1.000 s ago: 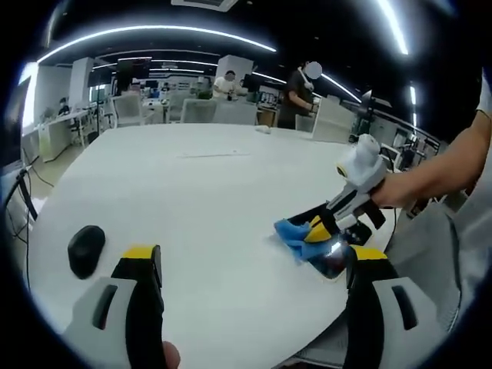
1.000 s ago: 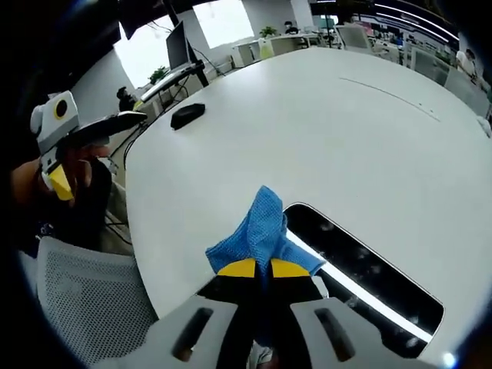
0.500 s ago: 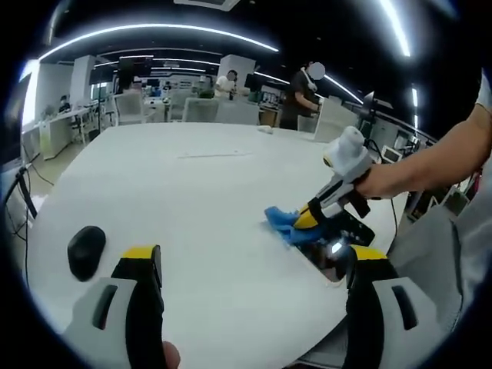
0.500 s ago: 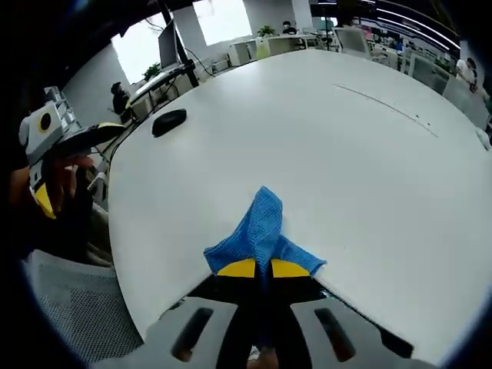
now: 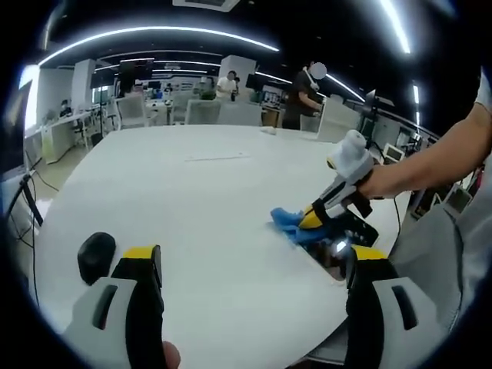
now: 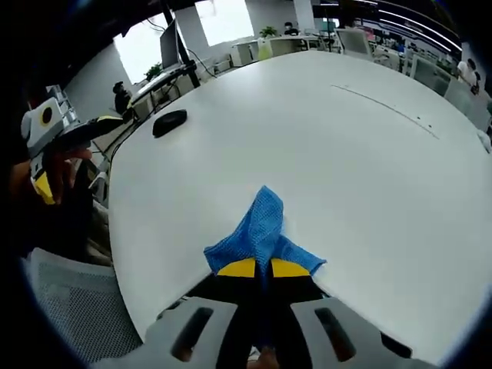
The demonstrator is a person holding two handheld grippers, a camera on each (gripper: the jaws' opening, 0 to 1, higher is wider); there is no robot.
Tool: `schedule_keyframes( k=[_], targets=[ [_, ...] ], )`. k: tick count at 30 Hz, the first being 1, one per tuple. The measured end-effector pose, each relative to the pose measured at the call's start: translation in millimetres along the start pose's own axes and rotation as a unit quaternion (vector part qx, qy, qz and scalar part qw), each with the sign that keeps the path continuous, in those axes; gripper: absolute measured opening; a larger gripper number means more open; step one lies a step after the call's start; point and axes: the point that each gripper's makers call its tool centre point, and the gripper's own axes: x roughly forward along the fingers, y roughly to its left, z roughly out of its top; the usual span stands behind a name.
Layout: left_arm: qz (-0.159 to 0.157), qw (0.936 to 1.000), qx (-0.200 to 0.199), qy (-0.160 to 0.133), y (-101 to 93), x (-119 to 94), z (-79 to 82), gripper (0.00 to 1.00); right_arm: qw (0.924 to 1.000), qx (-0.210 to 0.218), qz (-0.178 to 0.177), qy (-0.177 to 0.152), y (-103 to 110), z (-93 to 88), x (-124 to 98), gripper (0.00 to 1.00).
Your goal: Wipe the mirror surface with the cleaning cloth until all visible marks leave the cleaned area.
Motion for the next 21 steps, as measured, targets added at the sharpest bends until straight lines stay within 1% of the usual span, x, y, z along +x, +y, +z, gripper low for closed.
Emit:
schedule_keyframes(
  k=[5,7,9,14,18,21],
  targets=[
    [0.003,1.0,0.006,0.0,-1.6,-1,1.5,0.99,1.0,-0.001,-0.002,0.003,2,-1.8,-5,0.0],
    [0.002,1.0,-0.001,0.004,-2.7,-1,0.5,0.99,1.0,-0.003,-0.004,0.006,2,-3.5,-8,0.0],
    [0.004,1.0,0.002,0.005,-2.0,-1,0.2,0.99,0.9999,-0.003,-0.006,0.007,0,-5.6,-11,0.0],
    [0.002,1.0,0.0,0.002,-3.4,0,1.5,0.99,0.9999,0.013,-0.008,0.005,-8,-9.7,-14,0.0],
    [0.001,1.0,0.001,0.005,-4.1,3,-1.5,0.99,0.9998,0.012,-0.012,0.008,-12,-12.0,-15,0.0],
    [0.002,0.9999,0.008,0.008,-4.0,6,-3.2,0.99,0.9997,0.015,-0.015,0.009,-21,-16.5,-17,0.0]
  ],
)
